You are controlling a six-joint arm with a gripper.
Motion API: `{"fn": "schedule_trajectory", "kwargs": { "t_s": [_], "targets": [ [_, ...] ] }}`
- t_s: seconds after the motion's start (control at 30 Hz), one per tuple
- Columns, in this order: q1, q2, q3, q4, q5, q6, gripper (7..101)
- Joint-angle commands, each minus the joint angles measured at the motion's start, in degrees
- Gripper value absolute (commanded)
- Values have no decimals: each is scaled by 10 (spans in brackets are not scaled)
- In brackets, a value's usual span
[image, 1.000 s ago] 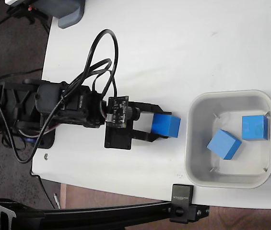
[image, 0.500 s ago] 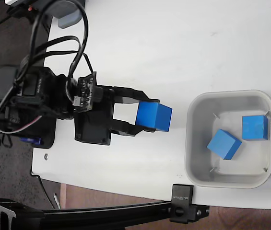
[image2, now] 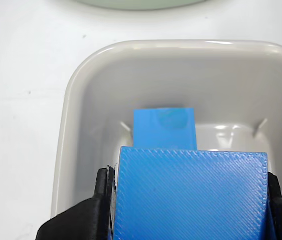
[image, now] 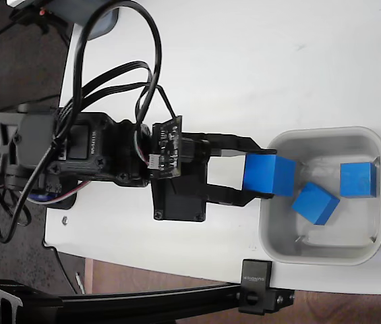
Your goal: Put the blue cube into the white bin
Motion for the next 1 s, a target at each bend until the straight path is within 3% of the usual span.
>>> {"fn": "schedule_trajectory", "kwargs": {
  "t_s": [0.03,0.13,0.17,0.27,0.3,0.33,0.7,1.0],
  "targets": [
    [4,-11,-75,-11,-13,0,255],
    [6,-33,-106,2,-19,-3,315],
    [7,-39,-114,4,-22,-4,379],
    [9,-51,-129,5,-34,-4,763],
    [9,-54,-133,6,-36,-4,938],
    [9,-56,-134,8,-37,-4,997],
    [8,-4,-86,29,-23,-17,1000],
    [13,237,206,-18,-22,-7,1000]
  ]
}}
